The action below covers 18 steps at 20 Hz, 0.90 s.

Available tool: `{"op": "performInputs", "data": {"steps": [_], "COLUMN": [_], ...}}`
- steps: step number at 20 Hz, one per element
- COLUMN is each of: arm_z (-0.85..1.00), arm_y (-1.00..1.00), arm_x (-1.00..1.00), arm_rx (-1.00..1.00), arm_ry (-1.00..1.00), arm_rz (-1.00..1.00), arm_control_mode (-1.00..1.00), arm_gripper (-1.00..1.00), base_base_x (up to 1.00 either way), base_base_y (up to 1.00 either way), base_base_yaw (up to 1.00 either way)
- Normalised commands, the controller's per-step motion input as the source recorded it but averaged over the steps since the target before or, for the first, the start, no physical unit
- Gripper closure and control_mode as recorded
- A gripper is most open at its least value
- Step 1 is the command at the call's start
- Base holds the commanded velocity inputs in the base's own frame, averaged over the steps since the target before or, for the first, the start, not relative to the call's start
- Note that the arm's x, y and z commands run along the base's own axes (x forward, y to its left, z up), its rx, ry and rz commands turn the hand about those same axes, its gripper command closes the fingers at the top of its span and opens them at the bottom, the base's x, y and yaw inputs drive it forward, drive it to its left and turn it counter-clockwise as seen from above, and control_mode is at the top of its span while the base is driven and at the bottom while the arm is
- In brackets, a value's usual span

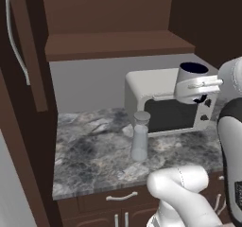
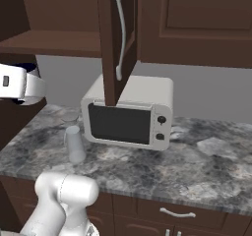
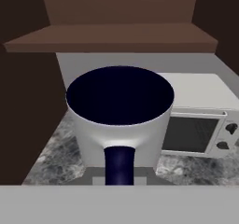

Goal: There is a tray on the dining counter. Grab the cup, mug, and pitcher and place them on the tray. The pitcher may be placed next to the tray if it cannot fit the tray.

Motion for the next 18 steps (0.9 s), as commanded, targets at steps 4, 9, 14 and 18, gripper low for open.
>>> {"op": "performInputs", "data": {"steps": [4,9,14,18], "arm_z": [-0.08,-0.12,-0.01,0.00], "arm_y": [0.00,0.00,0.00,0.00], "arm_x": [-0.18,-0.12,-0.03,0.00], "arm_rx": [0.00,0.00,0.00,0.00], "arm_ry": [0.03,0.00,0.00,0.00], "arm_rz": [0.00,0.00,0.00,0.00], "arm_control_mode": [-1.00,-1.00,1.00,1.00], "arm_gripper": [1.00,1.00,1.00,1.00], "base_base_x": [0.00,0.00,-0.64,-1.00], "base_base_y": [0.00,0.00,0.00,0.00], "base_base_yaw": [0.00,0.00,0.07,0.42]}}
